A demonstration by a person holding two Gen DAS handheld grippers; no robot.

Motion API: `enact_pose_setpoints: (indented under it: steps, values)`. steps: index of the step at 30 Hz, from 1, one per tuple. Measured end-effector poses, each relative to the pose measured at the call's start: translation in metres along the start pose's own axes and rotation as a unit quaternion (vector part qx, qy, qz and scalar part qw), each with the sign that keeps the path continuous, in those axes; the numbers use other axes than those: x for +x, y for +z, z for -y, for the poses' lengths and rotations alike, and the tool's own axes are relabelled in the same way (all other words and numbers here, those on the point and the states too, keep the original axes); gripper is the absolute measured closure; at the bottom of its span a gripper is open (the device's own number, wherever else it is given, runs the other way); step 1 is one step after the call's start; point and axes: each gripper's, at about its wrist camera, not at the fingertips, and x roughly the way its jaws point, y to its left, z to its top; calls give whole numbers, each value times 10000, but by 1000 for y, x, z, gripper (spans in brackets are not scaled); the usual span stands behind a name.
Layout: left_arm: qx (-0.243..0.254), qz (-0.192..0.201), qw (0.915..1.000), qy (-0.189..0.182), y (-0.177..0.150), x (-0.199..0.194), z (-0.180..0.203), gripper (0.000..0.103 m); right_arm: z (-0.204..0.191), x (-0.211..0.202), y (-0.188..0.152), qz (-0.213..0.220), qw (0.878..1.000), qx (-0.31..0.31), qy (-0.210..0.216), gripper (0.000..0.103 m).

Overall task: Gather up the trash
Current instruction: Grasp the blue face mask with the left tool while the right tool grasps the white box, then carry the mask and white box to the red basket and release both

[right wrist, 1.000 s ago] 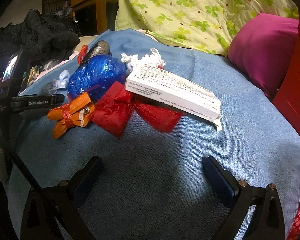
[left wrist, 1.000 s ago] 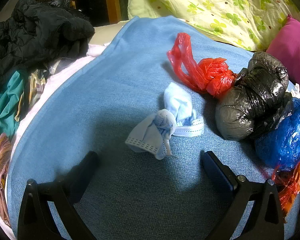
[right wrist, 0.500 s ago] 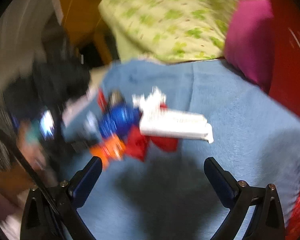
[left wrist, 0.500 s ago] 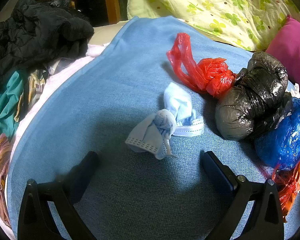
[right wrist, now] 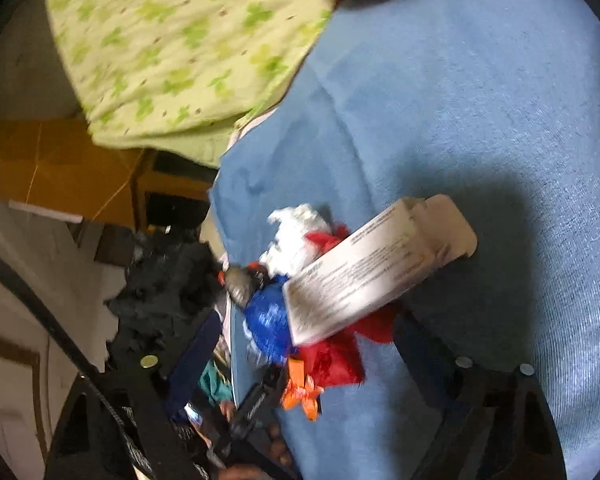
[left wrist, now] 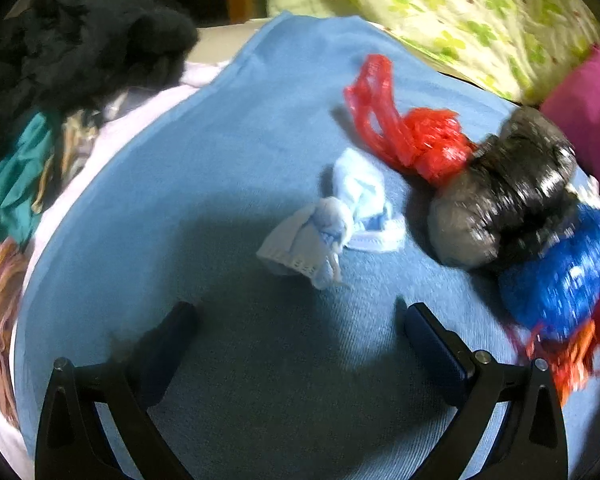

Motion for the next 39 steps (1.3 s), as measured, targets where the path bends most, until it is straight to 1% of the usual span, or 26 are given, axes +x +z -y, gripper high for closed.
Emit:
enact_pose_setpoints:
  steps: [1, 3, 5, 6, 8, 11, 13, 15, 17, 18, 19, 20, 21, 22, 23, 26, 28, 32, 37, 39]
  values:
    - [62, 7, 9999, -101, -1, -2, -2, 0, 4, 5, 4, 2, 9999, 124, 7, 14]
    - [132, -32, 9994, -330, -2, -9, -8, 0, 19, 19, 8, -146, 9983, 555, 21, 22]
    - [63, -3, 9994, -333, 1, -18, -16, 0, 25, 28, 10, -181, 9974, 698, -51, 44]
    - [48, 15, 9995, -306, 4, -20, -19, 0, 26, 30, 11, -175, 9975, 690, -38, 48]
    - [69, 41, 9999, -127, 19, -24, -22, 0, 26, 34, 12, -174, 9974, 699, 51, 58]
    - [225, -33, 9997, 83, 49, -22, -18, 0, 23, 30, 14, -19, 9987, 516, -3, 65]
    - [489, -210, 9986, 51, 66, -11, -7, 0, 15, 23, 14, 150, 9994, 302, -80, 67]
    - [740, -392, 9965, 55, 74, 0, 6, 0, 6, 14, 15, 275, 9996, 100, -31, 69]
    - [909, -629, 9939, -54, 77, 13, 15, 2, -4, 7, 14, 385, 9991, -175, -13, 70]
    - [957, -722, 9927, -90, 76, 19, 18, 6, -10, 4, 13, 420, 9986, -315, 16, 70]
    - [963, -788, 9921, -134, 76, 22, 20, 23, -16, 1, 12, 456, 9979, -455, 48, 70]
    - [935, -931, 9908, -286, 74, 28, 20, 43, -23, -1, 10, 489, 9969, -620, 66, 70]
    - [888, -1082, 9890, -469, 73, 33, 19, 47, -28, -3, 8, 498, 9959, -745, 75, 70]
    - [883, -1022, 9896, -492, 72, 32, 18, 47, -31, -4, 6, 504, 9951, -850, 88, 70]
    - [922, -919, 9900, -539, 72, 29, 18, 52, -37, -6, 3, 518, 9936, -998, 99, 70]
    - [996, -711, 9896, -756, 72, 17, 19, 59, -48, -9, -4, 558, 9901, -1282, 81, 70]
    - [1048, -499, 9898, -823, 71, 3, 21, 60, -54, -16, -10, 631, 9865, -1506, 78, 70]
    - [1080, -44, 9894, -973, 67, -39, 29, 61, -70, -32, -23, 849, 9767, -1971, 78, 70]
    - [1316, 539, 9816, -1272, 55, -104, 54, 61, -91, -64, -42, 1237, 9592, -2536, 148, 70]
    - [1383, 743, 9770, -1443, 51, -131, 64, 61, -99, -80, -51, 1459, 9492, -2784, 163, 70]
